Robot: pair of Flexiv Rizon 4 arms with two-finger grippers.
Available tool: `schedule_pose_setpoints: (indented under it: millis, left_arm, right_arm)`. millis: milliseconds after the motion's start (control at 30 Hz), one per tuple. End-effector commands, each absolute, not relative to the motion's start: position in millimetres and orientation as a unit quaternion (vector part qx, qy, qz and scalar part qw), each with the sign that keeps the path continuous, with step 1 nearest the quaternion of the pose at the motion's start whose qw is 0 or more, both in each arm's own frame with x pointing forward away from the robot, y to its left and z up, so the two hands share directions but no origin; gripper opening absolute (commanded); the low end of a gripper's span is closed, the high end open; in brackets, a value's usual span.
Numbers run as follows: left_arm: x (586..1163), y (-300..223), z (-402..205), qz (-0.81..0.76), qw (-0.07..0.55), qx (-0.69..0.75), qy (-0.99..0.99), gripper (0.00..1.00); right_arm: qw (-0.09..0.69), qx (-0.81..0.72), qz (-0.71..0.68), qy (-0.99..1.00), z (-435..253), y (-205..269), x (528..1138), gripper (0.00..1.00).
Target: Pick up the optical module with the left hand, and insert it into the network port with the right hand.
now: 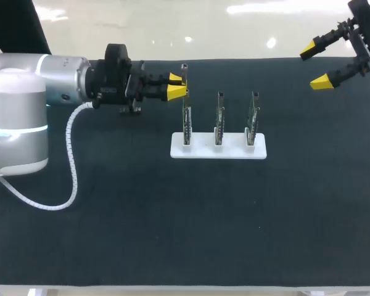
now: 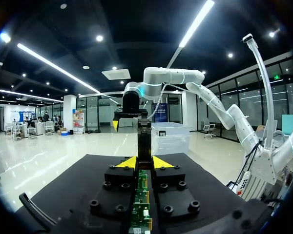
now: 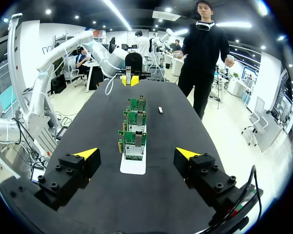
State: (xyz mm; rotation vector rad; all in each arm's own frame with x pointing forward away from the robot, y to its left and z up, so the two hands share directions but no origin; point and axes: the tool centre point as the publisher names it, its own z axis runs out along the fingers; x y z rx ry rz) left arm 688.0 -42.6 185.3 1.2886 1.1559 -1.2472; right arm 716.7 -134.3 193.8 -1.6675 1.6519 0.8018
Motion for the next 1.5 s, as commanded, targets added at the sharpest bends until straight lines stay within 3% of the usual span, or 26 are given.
schedule_pose_setpoints:
  millis: [33,767,1500]
  left_arm:
    - [683.1,-42.6,186.3,-0.507,0.488,0.526,0.478,0.0]
    - [683.1,-42.6,186.3,-0.507,0.488,0.526,0.478,0.0]
    - [683.1,-42.6,186.3,-0.507,0.488,0.526,0.478,0.0]
  right_arm:
    - [0.324,-0.636,0.306,0.63,193.8,-133.8,717.3,1.0]
    - [0.326,-0.635,0.314,0.626,196.7,-131.7,717.6,1.0]
    - [0.322,-0.584,0.31,0.678,245.7,1.3,712.6,1.0]
